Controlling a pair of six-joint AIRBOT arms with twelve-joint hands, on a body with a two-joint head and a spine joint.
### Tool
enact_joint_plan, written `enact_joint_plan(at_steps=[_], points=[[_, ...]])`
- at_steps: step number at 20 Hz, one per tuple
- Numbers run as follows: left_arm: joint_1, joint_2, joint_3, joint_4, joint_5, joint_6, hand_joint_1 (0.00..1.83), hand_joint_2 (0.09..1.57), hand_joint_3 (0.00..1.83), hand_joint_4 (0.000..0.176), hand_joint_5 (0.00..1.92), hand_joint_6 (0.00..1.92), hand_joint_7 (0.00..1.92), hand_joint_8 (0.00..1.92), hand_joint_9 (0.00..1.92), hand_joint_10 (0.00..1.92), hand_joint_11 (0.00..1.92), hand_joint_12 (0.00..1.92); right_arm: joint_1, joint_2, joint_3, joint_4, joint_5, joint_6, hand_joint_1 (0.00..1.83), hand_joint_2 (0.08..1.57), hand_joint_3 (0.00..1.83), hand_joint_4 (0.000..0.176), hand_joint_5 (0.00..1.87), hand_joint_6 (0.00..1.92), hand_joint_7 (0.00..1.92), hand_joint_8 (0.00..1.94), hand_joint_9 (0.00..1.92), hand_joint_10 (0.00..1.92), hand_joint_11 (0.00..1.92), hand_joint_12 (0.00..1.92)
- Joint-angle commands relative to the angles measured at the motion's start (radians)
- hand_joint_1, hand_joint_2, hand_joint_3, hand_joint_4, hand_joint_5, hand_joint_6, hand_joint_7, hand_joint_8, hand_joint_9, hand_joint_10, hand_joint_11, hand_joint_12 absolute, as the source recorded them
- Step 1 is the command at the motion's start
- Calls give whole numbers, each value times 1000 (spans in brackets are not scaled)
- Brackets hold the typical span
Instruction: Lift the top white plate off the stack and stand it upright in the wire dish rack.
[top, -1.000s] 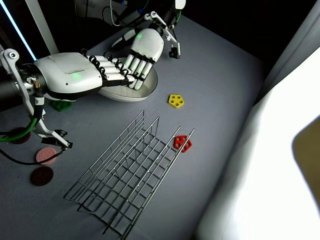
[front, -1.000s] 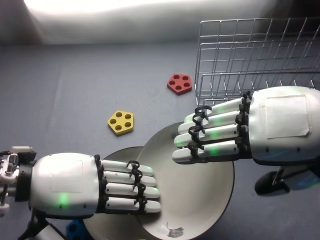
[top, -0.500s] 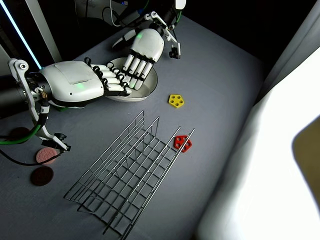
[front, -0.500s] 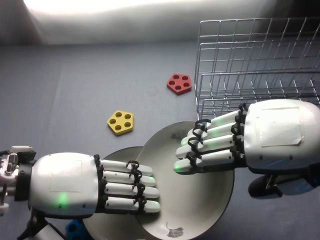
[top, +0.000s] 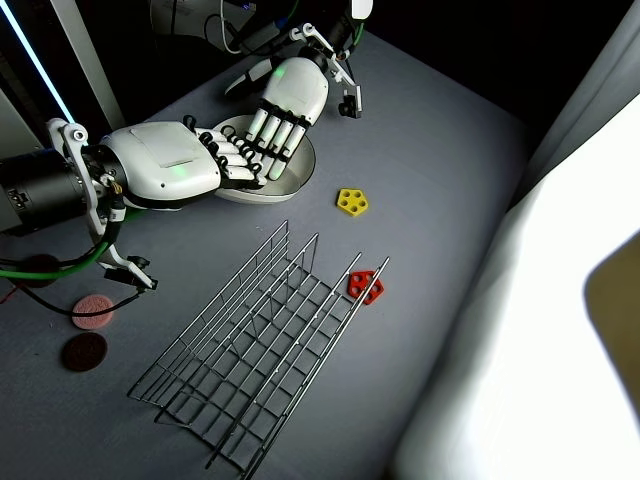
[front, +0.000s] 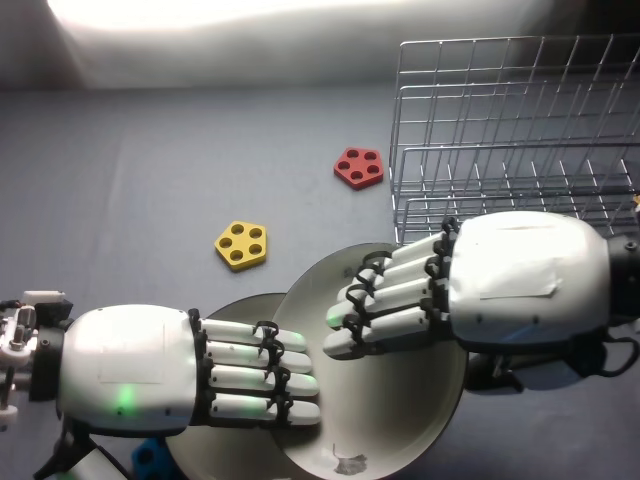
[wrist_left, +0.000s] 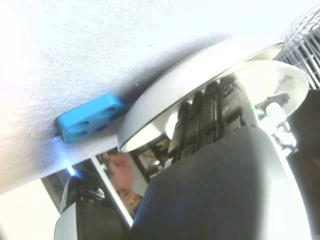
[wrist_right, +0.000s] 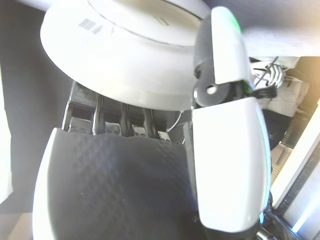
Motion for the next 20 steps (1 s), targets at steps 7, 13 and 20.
enact_joint_plan(at_steps=[7, 13, 20], points=[[-4, -20, 3, 9, 62, -11, 175, 896, 0, 0, 86, 5, 95, 5, 88, 7, 95, 29, -24, -37, 19, 90, 67, -5, 1415, 1095, 2, 0, 440, 8, 381, 9, 435, 13, 434, 203], [-4, -20, 5, 9, 62, -11, 155, 914, 5, 0, 72, 0, 92, 0, 87, 1, 99, 29, -25, -41, 0, 107, 67, -31, 1480, 1052, 0, 0, 924, 809, 1088, 361, 1017, 631, 954, 1112], [-5, 10, 16, -64, 15, -17, 188, 911, 0, 0, 85, 5, 117, 7, 119, 10, 132, 41, -10, -33, -45, 96, 67, -31, 1495, 1058, 0, 0, 951, 1041, 1090, 544, 1072, 739, 1019, 1291]])
